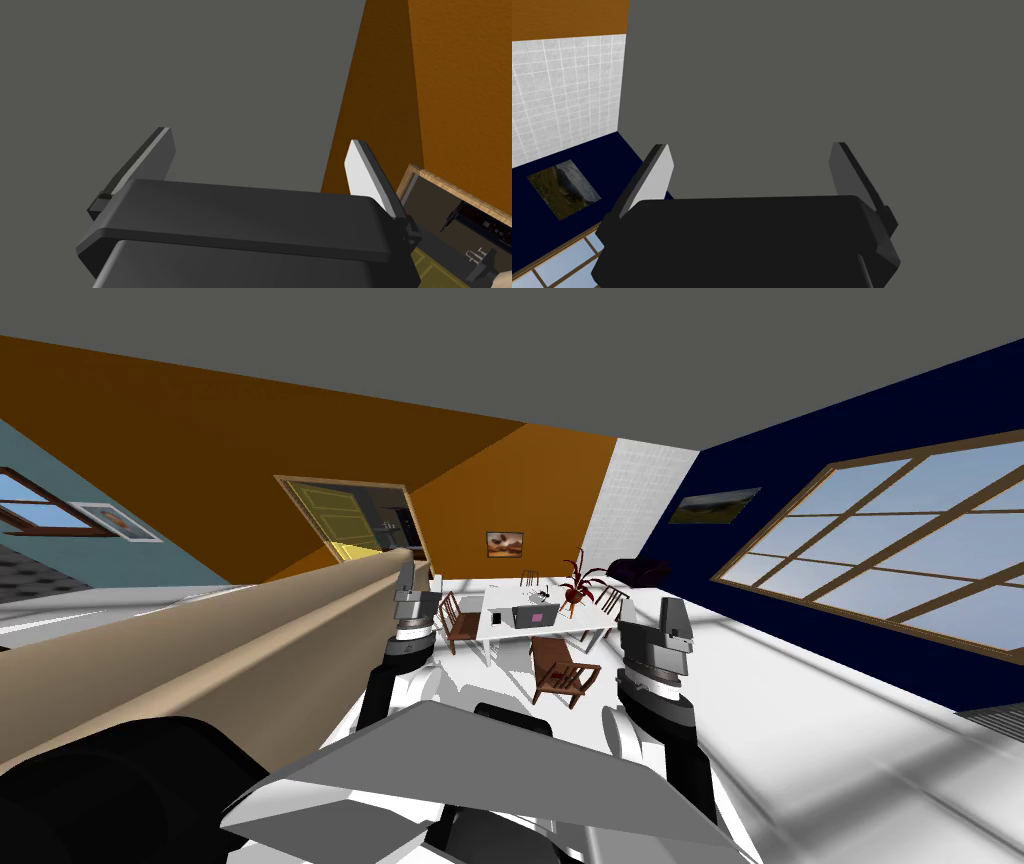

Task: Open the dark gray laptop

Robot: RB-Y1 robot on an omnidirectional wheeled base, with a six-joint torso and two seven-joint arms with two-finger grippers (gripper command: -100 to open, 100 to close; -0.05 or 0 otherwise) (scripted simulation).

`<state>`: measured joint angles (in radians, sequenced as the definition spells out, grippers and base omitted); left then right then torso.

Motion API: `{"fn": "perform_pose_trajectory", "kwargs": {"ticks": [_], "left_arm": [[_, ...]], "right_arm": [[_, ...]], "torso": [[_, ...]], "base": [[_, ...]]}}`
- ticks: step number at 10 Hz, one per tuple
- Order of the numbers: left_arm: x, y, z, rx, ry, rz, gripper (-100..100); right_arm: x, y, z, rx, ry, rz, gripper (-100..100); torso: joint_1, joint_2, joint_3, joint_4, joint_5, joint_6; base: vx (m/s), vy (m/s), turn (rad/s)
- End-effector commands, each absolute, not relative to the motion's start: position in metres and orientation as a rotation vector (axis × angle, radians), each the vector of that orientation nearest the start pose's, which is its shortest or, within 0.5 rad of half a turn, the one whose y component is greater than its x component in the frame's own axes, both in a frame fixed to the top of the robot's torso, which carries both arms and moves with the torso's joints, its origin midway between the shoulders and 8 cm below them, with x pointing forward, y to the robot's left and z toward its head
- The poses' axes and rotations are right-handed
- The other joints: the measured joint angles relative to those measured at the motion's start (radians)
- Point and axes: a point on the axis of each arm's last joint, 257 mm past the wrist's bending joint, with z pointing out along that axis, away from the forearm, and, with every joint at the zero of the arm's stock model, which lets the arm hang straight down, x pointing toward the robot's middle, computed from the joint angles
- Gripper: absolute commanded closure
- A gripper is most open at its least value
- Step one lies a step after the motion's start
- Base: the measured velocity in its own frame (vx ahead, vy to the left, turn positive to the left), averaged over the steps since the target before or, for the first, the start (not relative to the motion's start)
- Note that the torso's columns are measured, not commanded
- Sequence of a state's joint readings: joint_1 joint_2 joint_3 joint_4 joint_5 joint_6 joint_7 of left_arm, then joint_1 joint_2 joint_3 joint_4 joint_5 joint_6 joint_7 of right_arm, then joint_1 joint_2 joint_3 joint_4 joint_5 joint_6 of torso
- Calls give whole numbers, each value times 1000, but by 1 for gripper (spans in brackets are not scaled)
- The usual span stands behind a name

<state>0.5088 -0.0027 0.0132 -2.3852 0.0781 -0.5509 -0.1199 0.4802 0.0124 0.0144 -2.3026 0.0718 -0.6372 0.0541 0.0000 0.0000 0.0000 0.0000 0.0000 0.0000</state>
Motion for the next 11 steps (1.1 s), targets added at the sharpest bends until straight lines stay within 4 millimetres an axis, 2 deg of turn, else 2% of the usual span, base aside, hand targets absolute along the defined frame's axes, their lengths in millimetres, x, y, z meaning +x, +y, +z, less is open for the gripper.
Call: {"fn": "perform_pose_trajectory", "kwargs": {"ticks": [1, 9, 10, 11], "left_arm": [[308, 287, 76, -546, 486, -1253, 0], [308, 287, 76, -546, 485, -1253, 0], [308, 287, 76, -546, 485, -1253, 0], [308, 287, 76, -546, 486, -1253, 0]], "right_arm": [[316, -257, 64, 461, 532, 1266, 0], [316, -257, 64, 460, 531, 1266, 0], [320, -252, 60, 430, 575, 1253, -100], [323, -248, 57, 408, 608, 1239, -100]], "torso": [[0, 40, -82, 41, 0, 0], [0, 618, -1234, 617, 0, 0], [0, 691, -1382, 691, 0, 0], [1, 725, -1451, 724, 0, 0]], "base": [[0, 0, 0], [0, 0, 0], [12, 14, -16], [17, 38, -25]]}}
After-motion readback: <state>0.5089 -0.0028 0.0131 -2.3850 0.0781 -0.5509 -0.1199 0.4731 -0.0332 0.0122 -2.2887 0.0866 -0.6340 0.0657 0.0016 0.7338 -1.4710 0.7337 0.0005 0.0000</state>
